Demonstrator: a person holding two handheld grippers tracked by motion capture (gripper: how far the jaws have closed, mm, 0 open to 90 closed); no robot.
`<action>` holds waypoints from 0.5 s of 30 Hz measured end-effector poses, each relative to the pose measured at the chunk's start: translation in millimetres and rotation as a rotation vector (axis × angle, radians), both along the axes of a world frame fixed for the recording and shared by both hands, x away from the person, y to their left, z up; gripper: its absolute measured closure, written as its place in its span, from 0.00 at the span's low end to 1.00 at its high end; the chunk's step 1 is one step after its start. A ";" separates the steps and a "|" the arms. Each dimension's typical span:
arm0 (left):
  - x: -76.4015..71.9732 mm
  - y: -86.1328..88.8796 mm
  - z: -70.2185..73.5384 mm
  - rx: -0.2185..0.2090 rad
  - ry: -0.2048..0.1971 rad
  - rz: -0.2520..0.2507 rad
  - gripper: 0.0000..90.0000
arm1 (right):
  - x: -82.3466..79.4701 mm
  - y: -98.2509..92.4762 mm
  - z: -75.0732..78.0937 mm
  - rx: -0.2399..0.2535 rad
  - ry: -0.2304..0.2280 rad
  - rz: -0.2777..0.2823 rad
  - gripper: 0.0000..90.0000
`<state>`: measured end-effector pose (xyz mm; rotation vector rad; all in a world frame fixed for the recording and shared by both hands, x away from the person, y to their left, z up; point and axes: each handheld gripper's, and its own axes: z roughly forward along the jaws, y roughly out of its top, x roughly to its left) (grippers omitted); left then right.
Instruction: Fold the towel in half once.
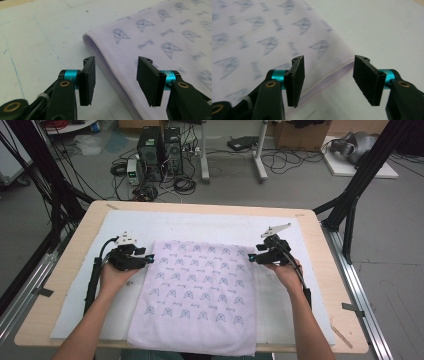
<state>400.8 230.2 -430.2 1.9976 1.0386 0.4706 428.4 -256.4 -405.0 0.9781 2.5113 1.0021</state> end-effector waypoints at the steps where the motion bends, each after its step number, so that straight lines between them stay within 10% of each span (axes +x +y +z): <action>1: 6.5 -1.2 -4.0 -0.001 0.020 0.015 0.54 | 5.5 -0.5 -3.5 0.015 0.011 -0.013 0.45; 4: 20.6 -4.9 -14.8 -0.018 0.065 0.065 0.49 | 17.8 -0.4 -14.8 0.005 0.028 -0.037 0.43; 8: 24.4 -13.5 -20.8 0.006 0.013 0.090 0.50 | 26.9 6.2 -28.1 -0.017 0.065 -0.047 0.47; 12: 27.9 -21.1 -15.1 0.043 0.027 0.046 0.94 | 30.0 12.2 -28.6 0.011 0.079 0.011 0.90; 15: 31.5 -25.0 -3.6 0.069 -0.009 0.064 0.96 | 34.6 25.0 -14.1 -0.104 0.031 0.004 0.95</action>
